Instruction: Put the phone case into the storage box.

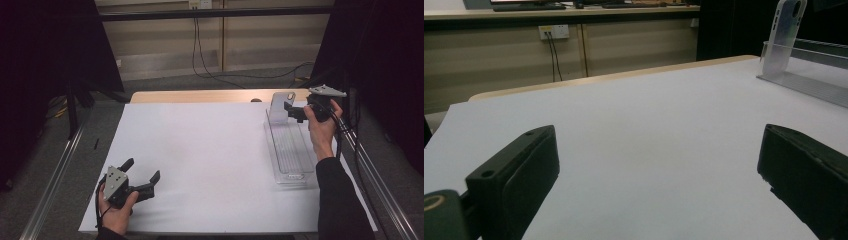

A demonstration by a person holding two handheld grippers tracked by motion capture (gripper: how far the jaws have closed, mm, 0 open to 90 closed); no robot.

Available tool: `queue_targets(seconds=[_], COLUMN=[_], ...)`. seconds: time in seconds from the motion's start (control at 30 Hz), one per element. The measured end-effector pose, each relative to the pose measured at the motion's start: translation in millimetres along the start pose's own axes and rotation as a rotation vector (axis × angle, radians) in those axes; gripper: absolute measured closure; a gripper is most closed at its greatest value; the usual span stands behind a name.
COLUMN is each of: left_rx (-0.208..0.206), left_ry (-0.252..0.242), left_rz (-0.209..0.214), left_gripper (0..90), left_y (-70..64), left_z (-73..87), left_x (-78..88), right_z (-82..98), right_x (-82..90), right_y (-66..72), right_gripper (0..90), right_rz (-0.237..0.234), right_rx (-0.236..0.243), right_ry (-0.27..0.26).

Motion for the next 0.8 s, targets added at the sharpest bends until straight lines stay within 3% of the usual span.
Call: queue_targets(seconds=[0.07,0.13,0.23,0.57,0.63,0.8], left_rx=[0.007,0.003,-0.001,0.003,0.007,0.003], left_ry=[0.0,0.005,0.006,-0.013,-0.017,-0.023], left_rz=[0.004,0.001,0.0,-0.005,-0.003,0.007], left_gripper=[3.1,3.3,3.3,3.7,3.7,3.7], left_y=[-1.2,-1.4,-0.2,0.8,0.0,-0.8], left_z=[0.8,1.5,1.6,-0.7,-1.2,-3.0], left_x=[-1.4,-1.1,-0.7,5.8,7.1,7.2], right_z=[-0.2,1.6,2.0,1.8,2.0,2.6], right_x=[0.7,0.8,3.0,8.7,10.5,15.4], right_y=[0.0,-1.3,-2.9,3.6,3.7,4.1], right_gripper=[2.9,2.8,2.5,3.2,3.2,2.4], right_rz=[-0.012,0.021,0.008,0.006,0.023,0.023], right_rx=[-0.022,0.014,-0.011,-0.002,0.021,-0.009], right_ry=[-0.006,0.009,-0.006,-0.042,-0.054,-0.08])
Point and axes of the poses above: each handheld gripper's, and its own axes: x roughly backward along the jaws, z roughly out of its underside, y roughly to its left, the point moved 6 cm from there along -x, roughly forward along the jaws, and after that the axes turned 11 degrees about -y, right-handed, at the moved point
